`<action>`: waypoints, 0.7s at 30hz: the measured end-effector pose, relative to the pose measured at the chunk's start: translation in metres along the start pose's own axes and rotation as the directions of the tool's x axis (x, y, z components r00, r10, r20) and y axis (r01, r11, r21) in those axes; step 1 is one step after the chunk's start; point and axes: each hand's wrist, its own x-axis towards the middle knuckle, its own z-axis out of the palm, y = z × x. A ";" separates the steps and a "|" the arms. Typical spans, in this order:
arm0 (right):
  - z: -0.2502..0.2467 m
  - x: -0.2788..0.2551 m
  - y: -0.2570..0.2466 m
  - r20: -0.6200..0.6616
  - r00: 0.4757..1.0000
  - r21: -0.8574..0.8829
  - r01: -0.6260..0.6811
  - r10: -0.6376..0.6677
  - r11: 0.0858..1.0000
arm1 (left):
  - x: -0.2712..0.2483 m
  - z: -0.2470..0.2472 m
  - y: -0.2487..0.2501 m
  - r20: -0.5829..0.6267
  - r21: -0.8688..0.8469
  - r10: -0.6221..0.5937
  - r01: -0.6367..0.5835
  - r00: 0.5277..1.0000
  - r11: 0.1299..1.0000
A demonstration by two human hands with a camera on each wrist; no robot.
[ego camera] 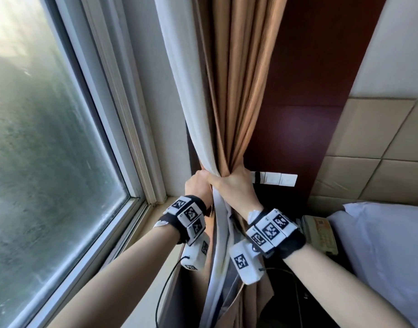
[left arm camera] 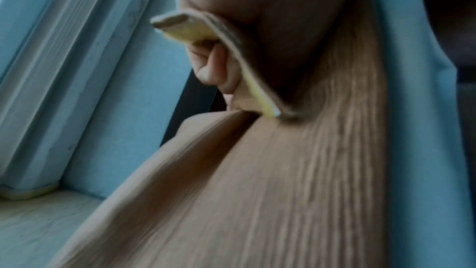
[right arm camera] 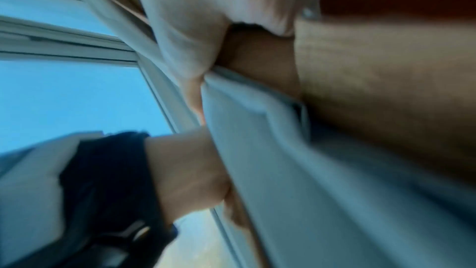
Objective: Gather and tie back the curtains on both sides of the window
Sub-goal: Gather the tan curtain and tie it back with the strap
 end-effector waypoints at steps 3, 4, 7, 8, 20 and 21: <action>-0.007 -0.001 -0.011 -0.029 0.999 -0.165 0.038 -0.043 0.986 | -0.007 -0.004 -0.003 -0.035 -0.050 0.077 -0.079 0.996 0.996; -0.007 0.000 -0.011 -0.022 0.998 -0.234 0.044 -0.051 0.971 | -0.012 -0.008 -0.002 -0.046 -0.044 0.092 -0.094 0.995 0.995; -0.010 0.004 -0.013 -0.082 0.993 -0.291 0.061 -0.089 0.955 | -0.006 -0.015 -0.014 -0.106 -0.160 0.054 -0.071 0.993 0.985; -0.011 0.005 -0.012 -0.098 0.991 -0.286 0.057 -0.088 0.957 | -0.004 -0.019 -0.020 -0.115 -0.233 0.009 -0.035 0.993 0.972; -0.033 -0.002 -0.008 -0.032 0.995 -0.144 0.086 -0.091 0.986 | 0.028 -0.076 -0.093 0.314 -0.530 -0.295 0.425 0.902 0.734; -0.036 -0.004 -0.009 -0.022 0.996 -0.134 0.084 -0.087 0.987 | 0.031 -0.076 -0.093 0.369 -0.481 -0.308 0.464 0.877 0.744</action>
